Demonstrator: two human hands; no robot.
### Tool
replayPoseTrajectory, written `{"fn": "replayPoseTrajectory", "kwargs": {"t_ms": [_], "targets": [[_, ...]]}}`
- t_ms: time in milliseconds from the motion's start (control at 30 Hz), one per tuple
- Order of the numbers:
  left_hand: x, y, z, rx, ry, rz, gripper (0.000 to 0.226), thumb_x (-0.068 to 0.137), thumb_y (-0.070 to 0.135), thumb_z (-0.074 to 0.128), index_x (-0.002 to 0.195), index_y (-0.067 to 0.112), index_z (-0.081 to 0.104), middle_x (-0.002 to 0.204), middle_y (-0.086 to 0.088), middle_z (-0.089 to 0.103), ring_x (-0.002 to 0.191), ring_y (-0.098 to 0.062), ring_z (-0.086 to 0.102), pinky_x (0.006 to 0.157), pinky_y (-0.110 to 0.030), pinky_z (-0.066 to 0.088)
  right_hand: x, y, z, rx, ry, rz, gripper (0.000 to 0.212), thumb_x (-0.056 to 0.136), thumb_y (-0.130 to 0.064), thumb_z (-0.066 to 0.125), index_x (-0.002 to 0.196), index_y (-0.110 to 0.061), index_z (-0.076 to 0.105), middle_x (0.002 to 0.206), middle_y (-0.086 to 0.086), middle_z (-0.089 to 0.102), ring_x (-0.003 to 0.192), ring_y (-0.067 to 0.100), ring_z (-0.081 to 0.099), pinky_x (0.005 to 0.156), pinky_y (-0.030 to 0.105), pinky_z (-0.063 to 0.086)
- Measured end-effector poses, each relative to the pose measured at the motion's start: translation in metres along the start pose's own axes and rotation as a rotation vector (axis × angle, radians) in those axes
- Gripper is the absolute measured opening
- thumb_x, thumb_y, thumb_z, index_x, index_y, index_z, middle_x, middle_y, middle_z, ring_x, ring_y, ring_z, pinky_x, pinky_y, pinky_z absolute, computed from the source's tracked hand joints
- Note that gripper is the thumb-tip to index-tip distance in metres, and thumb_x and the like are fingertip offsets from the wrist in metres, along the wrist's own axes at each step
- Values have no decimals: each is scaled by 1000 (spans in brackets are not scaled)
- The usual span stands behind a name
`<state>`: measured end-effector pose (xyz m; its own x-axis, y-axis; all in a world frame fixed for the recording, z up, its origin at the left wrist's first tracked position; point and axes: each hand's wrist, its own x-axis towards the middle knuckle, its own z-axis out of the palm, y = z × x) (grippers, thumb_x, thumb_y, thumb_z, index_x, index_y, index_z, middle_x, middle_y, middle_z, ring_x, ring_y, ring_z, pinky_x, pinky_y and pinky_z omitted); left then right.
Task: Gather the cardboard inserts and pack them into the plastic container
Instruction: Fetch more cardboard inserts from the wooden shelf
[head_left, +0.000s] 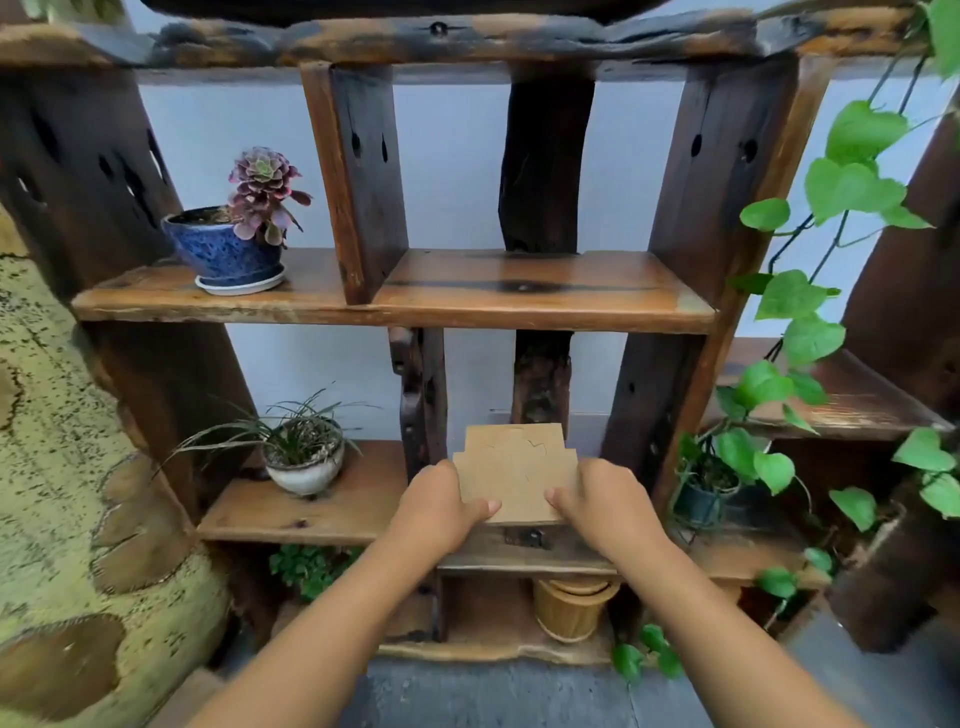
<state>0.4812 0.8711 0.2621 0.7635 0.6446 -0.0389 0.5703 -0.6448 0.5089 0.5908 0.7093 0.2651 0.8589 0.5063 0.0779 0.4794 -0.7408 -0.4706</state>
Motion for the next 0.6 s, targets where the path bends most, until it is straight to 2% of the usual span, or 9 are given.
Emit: {"fn": "replayPoseTrajectory", "kwargs": {"t_ms": [100, 233, 367, 500, 600], "targets": [[-27, -19, 23, -3, -83, -4, 55, 78, 51, 70, 112, 10, 58, 112, -9, 65, 102, -26, 62, 72, -29, 42, -39, 14, 21, -11, -72, 13, 26, 87, -45, 63, 85, -22, 50, 98, 5, 69, 93, 27, 64, 66, 32, 37], [-52, -43, 43, -30, -173, -8, 43, 82, 46, 67, 106, 11, 62, 109, -10, 69, 102, -28, 64, 74, -31, 46, -76, 25, 49, -39, -125, 85, 33, 87, -42, 63, 92, -11, 60, 101, 13, 70, 99, 34, 64, 68, 33, 36], [-73, -77, 62, -13, -281, 31, 33, 86, 40, 65, 96, 9, 61, 104, -14, 70, 99, -32, 64, 71, -31, 42, -112, 29, 80, -44, -197, 190, 30, 88, -42, 63, 87, -12, 57, 100, 14, 70, 97, 34, 64, 69, 34, 42], [-85, -106, 70, 7, -415, 71, 31, 88, 36, 63, 101, 7, 65, 104, -14, 72, 99, -32, 65, 75, -31, 47, -148, 23, 103, -11, -214, 335, 31, 87, -40, 65, 82, -13, 53, 92, 14, 69, 92, 35, 64, 65, 33, 41], [-92, -120, 72, 13, -479, 144, 28, 90, 30, 63, 103, 6, 67, 106, -16, 71, 102, -32, 64, 74, -28, 44, -177, 14, 117, -34, -180, 427, 34, 86, -42, 65, 79, -14, 47, 91, 16, 68, 91, 37, 63, 62, 33, 38]]}}
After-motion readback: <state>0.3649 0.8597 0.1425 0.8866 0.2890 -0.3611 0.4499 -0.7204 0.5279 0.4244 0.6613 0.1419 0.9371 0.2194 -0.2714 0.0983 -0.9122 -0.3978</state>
